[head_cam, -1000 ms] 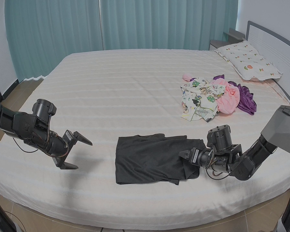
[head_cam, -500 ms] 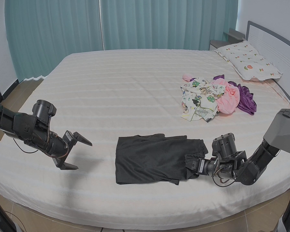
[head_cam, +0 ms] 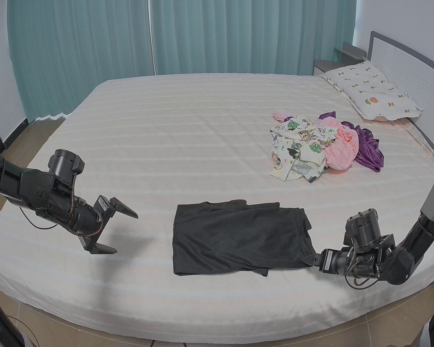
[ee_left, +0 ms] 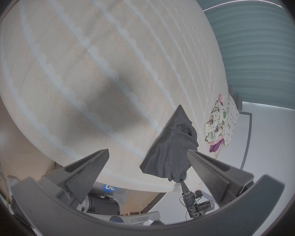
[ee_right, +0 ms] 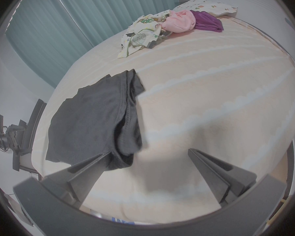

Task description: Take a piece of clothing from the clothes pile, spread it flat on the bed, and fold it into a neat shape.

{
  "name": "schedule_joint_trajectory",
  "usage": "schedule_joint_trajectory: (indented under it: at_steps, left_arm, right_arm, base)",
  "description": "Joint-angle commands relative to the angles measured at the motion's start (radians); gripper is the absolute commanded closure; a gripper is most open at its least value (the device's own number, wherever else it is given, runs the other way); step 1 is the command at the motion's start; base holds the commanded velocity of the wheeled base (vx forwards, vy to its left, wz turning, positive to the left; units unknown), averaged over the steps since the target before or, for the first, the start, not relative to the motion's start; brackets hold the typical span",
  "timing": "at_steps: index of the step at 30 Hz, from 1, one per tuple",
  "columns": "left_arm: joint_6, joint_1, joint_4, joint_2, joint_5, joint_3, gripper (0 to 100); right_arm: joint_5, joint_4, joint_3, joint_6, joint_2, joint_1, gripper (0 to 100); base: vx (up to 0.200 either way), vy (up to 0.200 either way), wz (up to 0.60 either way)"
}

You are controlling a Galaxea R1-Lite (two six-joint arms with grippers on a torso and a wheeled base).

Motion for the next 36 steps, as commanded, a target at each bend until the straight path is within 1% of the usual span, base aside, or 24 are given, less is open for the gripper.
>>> schedule_joint_trajectory:
  at_steps: [1,5,8,9,10,11,12,13,15,18,25,28,29,31,32,36]
  left_arm:
    - [0.000,0.000,-0.001,0.000,0.001,0.000,0]
    - [0.000,0.000,0.000,-0.006,0.006,0.000,0]
    - [-0.014,0.000,0.000,0.000,0.015,-0.009,0]
    - [-0.025,0.000,-0.001,-0.001,0.014,-0.008,0]
    - [-0.025,0.000,-0.001,-0.001,0.012,-0.006,0]
    - [-0.025,0.000,-0.001,-0.001,0.011,-0.006,0]
    - [-0.023,0.000,-0.001,-0.010,0.003,0.000,0]
    - [-0.023,0.000,-0.001,-0.010,0.003,0.000,0]
    - [-0.020,0.000,-0.001,-0.010,-0.002,0.005,0]
    - [-0.020,0.000,-0.001,-0.006,-0.003,0.005,0]
    - [-0.018,0.000,-0.001,-0.007,-0.020,0.005,0]
    - [-0.018,0.000,-0.001,-0.004,-0.020,0.006,0]
    - [-0.018,0.000,-0.001,-0.001,-0.020,0.006,0]
    - [-0.017,0.000,-0.001,0.000,-0.020,0.006,0]
    - [-0.018,0.000,-0.001,0.000,-0.020,0.008,0]
    - [-0.018,0.000,-0.001,0.002,-0.020,0.009,0]
  right_arm:
    - [0.002,-0.001,0.054,-0.009,-0.061,-0.021,0]
    - [0.002,-0.004,0.046,0.000,-0.077,-0.049,0]
    - [0.023,-0.007,0.031,0.004,-0.101,-0.069,0]
    - [0.054,-0.009,0.006,0.007,-0.101,-0.083,0]
    - [0.071,-0.009,-0.006,0.015,-0.100,-0.090,0]
    - [0.074,-0.009,-0.008,0.017,-0.098,-0.090,0]
    - [0.107,-0.007,-0.032,0.055,-0.094,-0.101,0]
    - [0.107,-0.007,-0.032,0.055,-0.094,-0.101,0]
    - [0.153,-0.006,-0.080,0.116,-0.077,-0.104,0]
    - [0.178,-0.007,-0.135,0.145,-0.031,-0.116,0]
    - [0.181,-0.026,-0.232,0.165,0.068,-0.120,0]
    - [0.186,-0.069,-0.265,0.164,0.124,-0.120,0]
    - [0.201,-0.106,-0.273,0.161,0.153,-0.120,0]
    - [0.215,-0.122,-0.276,0.161,0.166,-0.120,0]
    - [0.235,-0.136,-0.278,0.158,0.184,-0.120,0]
    - [0.256,-0.158,-0.302,0.158,0.219,-0.120,0]
  base:
    - [0.000,0.000,0.00]
    - [0.000,0.000,0.00]
    - [0.000,0.000,0.00]
    - [0.000,0.000,0.00]
    - [0.000,0.000,0.00]
    - [0.000,0.000,0.00]
    - [0.000,0.000,0.00]
    - [0.000,0.000,0.00]
    - [0.200,0.000,0.00]
    - [0.200,0.000,0.00]
    - [0.200,0.000,0.00]
    - [0.000,0.000,0.00]
    - [0.000,0.000,0.00]
    - [0.000,0.000,0.00]
    - [0.000,0.000,0.00]
    - [0.000,0.000,0.00]
